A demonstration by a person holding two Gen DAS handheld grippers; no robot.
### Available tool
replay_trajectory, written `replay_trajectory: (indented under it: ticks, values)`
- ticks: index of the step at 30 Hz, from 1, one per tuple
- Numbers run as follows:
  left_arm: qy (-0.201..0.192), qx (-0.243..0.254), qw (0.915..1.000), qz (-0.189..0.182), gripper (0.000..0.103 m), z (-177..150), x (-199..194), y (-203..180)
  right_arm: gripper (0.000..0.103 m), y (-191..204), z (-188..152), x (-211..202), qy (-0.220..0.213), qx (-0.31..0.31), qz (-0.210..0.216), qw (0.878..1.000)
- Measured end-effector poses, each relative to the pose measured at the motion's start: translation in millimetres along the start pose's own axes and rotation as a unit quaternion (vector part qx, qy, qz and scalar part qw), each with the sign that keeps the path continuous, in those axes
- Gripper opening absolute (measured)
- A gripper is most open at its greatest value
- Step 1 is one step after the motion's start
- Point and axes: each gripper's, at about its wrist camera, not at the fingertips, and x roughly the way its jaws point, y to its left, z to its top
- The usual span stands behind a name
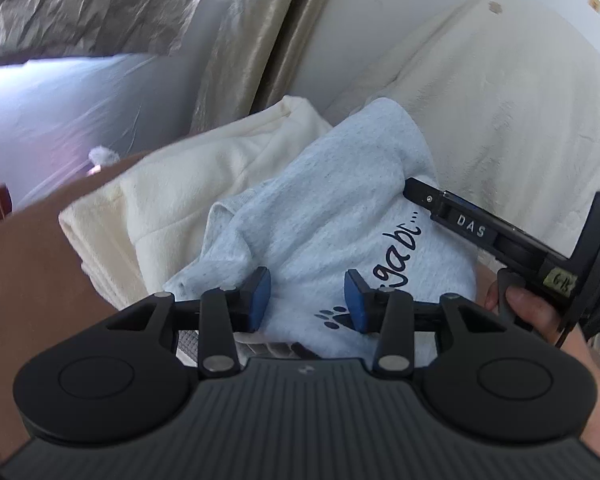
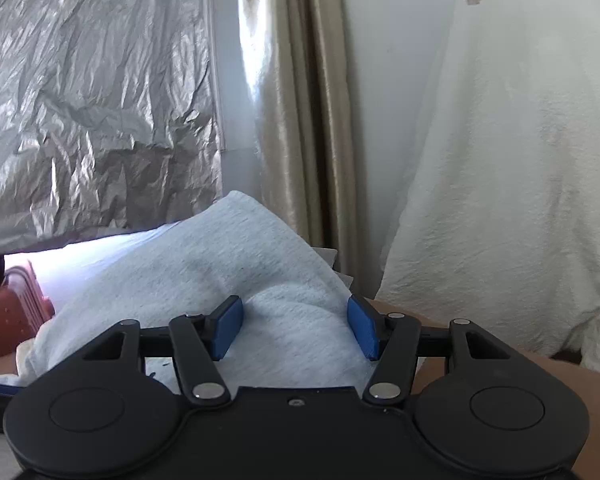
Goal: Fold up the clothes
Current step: 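Lower the folded shirt onto the clothes stack and open both tools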
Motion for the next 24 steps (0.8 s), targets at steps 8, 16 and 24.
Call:
replay_trajectory:
  ticks: [8,16,24]
  values:
    - [0.022,0.078,0.9966,-0.012,0.067,-2.6,-22.0,-13.5,0.072,13.9,-19.9,-101.8,0.041,0.109,-0.01,0.993]
    - [0.049,0.08,0.9952,0.026,0.072,-22.5,-47.4,-18.3,0.072,28.9,-43.7,-203.8,0.073,0.244,-0.08,0.964]
    - [0.072,0.105,0.9904,0.053,0.076,-35.7,-96.7,-34.3,0.074,42.5,-23.7,-264.2,0.085,0.212,-0.144,0.963]
